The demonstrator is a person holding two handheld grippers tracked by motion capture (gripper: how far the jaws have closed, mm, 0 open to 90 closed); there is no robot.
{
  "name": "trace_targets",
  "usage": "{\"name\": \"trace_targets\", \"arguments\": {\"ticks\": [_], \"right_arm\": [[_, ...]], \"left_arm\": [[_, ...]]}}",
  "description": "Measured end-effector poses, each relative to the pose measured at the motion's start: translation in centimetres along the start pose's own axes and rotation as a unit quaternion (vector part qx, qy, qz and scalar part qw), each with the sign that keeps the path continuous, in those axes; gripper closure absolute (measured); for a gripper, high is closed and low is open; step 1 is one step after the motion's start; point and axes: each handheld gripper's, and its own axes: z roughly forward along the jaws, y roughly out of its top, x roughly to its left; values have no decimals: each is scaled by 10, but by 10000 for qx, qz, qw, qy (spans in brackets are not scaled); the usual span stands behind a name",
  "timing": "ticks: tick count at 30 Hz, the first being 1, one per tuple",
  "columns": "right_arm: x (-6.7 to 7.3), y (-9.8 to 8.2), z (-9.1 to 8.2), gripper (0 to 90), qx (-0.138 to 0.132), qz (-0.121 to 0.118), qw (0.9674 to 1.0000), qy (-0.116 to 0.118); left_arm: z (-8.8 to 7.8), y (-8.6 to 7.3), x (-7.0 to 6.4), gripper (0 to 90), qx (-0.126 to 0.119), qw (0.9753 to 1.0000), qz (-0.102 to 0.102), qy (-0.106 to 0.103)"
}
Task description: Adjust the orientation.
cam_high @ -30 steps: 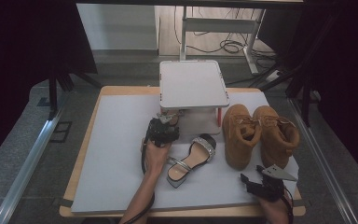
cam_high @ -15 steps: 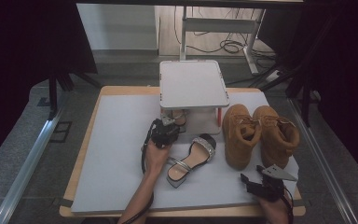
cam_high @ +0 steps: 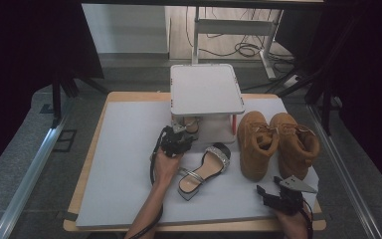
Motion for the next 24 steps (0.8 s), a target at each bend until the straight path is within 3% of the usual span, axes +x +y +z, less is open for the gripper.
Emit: {"name": "trace_targets", "arguments": {"ticks": [8, 9, 18, 24], "right_arm": [[0, 0, 0, 215, 0, 3, 10000, 0], [0, 0, 0, 215, 0, 3, 10000, -1], [0, 0, 0, 216, 3, 9, 10000, 0], [0, 0, 0, 215, 6, 8, 10000, -1]], "left_arm": [[-18, -14, 12, 340, 98, 9995, -139, -272], [-21, -16, 13, 300, 115, 9995, -150, -234], [-51, -30, 23, 252, 165, 9995, -96, -269], [-67, -43, 28, 186, 166, 9988, -204, -405]]}}
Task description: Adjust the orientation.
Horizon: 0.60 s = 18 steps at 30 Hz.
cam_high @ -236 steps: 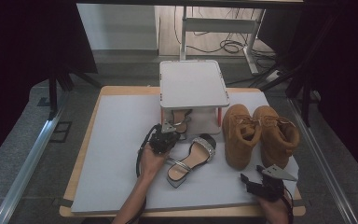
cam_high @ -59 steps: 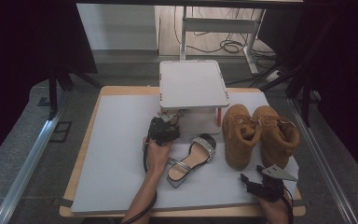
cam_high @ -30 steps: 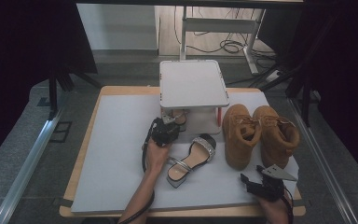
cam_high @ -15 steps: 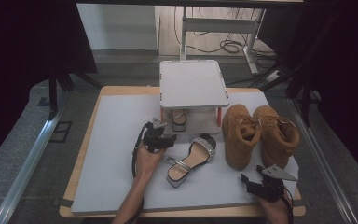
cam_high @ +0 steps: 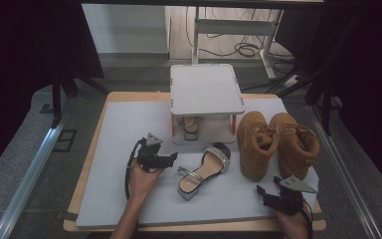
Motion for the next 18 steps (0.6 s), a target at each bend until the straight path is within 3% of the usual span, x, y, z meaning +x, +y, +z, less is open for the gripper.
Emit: {"name": "trace_targets", "arguments": {"ticks": [18], "right_arm": [[0, 0, 0, 216, 4, 7, 10000, -3]], "left_arm": [[-39, -34, -21, 132, 35, 9990, 282, -343]]}}
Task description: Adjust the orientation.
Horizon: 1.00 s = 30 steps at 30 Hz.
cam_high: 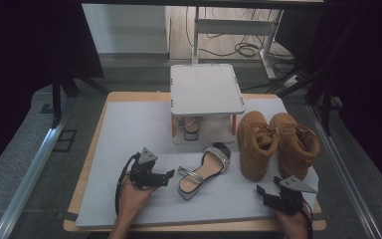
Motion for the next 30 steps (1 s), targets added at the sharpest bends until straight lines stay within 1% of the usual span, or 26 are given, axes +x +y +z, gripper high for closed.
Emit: {"name": "trace_targets", "arguments": {"ticks": [4, 6, 8, 10, 11, 18, 20, 22, 24, 27, 28, 30], "right_arm": [[0, 0, 0, 215, 0, 0, 10000, -1], [0, 0, 0, 215, 1, 1, 10000, -1], [0, 0, 0, 215, 0, 1, 10000, -1], [0, 0, 0, 215, 0, 1, 10000, -3], [0, 0, 0, 215, 0, 1, 10000, -3], [0, 0, 0, 215, 1, 2, 10000, -4], [0, 0, 0, 216, 0, 2, 10000, -4], [0, 0, 0, 215, -1, 2, 10000, -5], [0, 0, 0, 216, 0, 2, 10000, -4], [0, 0, 0, 216, -1, 2, 10000, -5], [0, 0, 0, 215, -1, 2, 10000, -5], [0, 0, 0, 215, -1, 1, 10000, -5]], "left_arm": [[-8, -7, -4, 130, -83, 9998, -84, -178], [-12, -12, -6, 130, -111, 9996, -81, -251], [-14, -14, -7, 130, -116, 9995, -70, -276], [-15, -19, -12, 130, -120, 9994, -16, -333], [-15, -19, -12, 130, -120, 9994, -16, -333], [-15, -27, -24, 131, -73, 9992, 177, -359], [-15, -28, -27, 133, -78, 9990, 216, -379], [-15, -28, -33, 135, -92, 9986, 273, -454], [-14, -28, -35, 136, -87, 9984, 290, -477], [-11, -28, -41, 136, -44, 9979, 359, -541], [-7, -28, -44, 136, -4, 9976, 397, -573], [-6, -27, -45, 136, -4, 9973, 407, -610]]}}
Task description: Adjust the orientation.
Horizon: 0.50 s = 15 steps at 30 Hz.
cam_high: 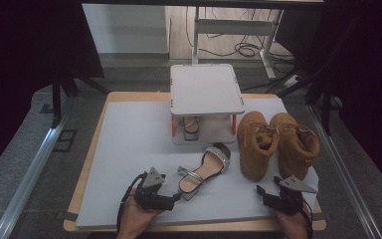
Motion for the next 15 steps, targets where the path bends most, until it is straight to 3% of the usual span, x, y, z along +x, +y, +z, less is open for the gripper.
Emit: {"name": "trace_targets", "arguments": {"ticks": [7, 15], "right_arm": [[0, 0, 0, 216, 1, 1, 10000, 0], [0, 0, 0, 215, 1, 1, 10000, 0]], "left_arm": [[8, 6, -9, 149, -2, 9998, 128, -165], [22, 10, -17, 174, 123, 9996, 219, -135]]}}
